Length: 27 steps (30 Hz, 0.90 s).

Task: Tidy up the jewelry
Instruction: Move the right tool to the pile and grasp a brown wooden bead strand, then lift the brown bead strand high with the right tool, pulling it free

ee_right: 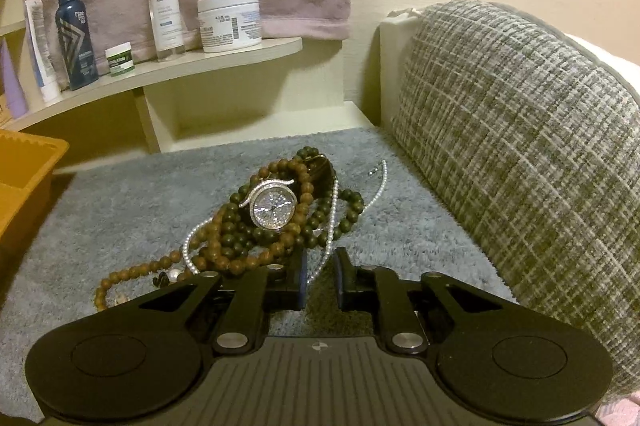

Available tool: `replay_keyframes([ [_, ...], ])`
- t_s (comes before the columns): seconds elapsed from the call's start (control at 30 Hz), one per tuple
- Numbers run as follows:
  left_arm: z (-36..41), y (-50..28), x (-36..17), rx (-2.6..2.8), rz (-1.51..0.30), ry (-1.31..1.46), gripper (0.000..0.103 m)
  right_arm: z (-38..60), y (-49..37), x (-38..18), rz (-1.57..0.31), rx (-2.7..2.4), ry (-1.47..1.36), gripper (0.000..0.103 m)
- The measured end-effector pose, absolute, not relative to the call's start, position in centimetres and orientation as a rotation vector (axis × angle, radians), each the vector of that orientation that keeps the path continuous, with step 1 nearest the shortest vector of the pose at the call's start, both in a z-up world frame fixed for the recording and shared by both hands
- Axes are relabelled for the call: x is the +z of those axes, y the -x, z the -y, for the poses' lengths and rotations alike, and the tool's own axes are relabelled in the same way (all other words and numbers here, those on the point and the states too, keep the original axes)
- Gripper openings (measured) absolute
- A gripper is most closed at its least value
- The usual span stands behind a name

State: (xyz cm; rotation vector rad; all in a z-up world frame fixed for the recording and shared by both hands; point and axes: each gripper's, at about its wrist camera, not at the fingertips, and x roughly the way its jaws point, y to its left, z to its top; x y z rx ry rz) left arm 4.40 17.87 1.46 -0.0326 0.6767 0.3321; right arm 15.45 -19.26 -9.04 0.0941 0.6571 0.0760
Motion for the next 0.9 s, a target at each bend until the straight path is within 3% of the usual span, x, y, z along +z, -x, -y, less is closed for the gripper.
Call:
replay_keyframes([
  [0.9, -17.9, -4.4, 1.4, 0.332, -0.677, 0.033, 0.006, 19.0, -14.2, -5.4, -0.563, 0.076, -0.059, 0.001],
])
